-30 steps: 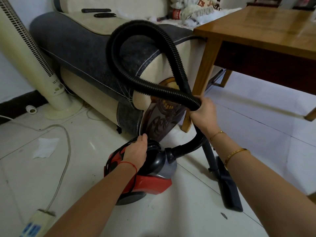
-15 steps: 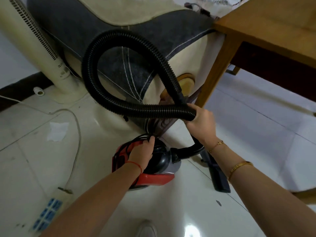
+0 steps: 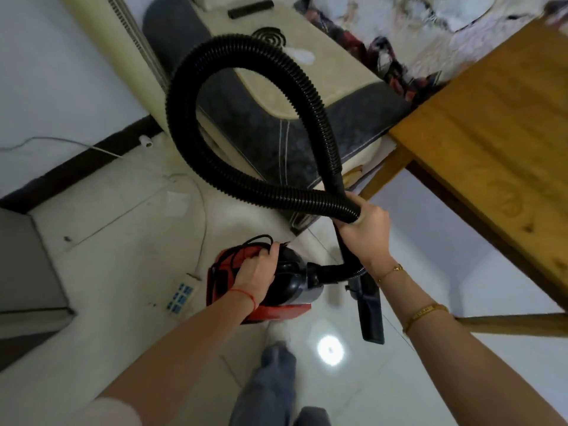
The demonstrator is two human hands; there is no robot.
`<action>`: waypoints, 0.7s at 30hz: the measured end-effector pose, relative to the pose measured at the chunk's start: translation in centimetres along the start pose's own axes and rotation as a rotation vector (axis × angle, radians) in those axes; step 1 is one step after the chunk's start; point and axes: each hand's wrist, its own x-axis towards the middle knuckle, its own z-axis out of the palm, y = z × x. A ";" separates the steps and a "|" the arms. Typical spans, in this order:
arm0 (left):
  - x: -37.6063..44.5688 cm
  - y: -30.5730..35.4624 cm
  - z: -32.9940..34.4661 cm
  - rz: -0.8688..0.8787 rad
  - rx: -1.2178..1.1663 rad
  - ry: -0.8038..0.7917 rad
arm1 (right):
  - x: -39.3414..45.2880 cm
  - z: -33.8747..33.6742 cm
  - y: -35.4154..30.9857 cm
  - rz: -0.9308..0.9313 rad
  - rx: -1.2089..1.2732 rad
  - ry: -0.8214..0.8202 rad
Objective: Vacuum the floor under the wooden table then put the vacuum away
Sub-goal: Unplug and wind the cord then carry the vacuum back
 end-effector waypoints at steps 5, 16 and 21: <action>-7.7 -0.5 -10.4 -0.089 -0.104 -0.006 | -0.3 -6.7 -10.4 -0.050 0.059 -0.016; -16.3 -2.2 -22.0 -0.129 -0.221 0.101 | -0.4 -15.1 -23.2 -0.153 0.111 -0.041; -17.4 -2.4 -23.9 -0.179 -0.266 0.133 | 0.3 -16.5 -25.3 -0.210 0.162 -0.078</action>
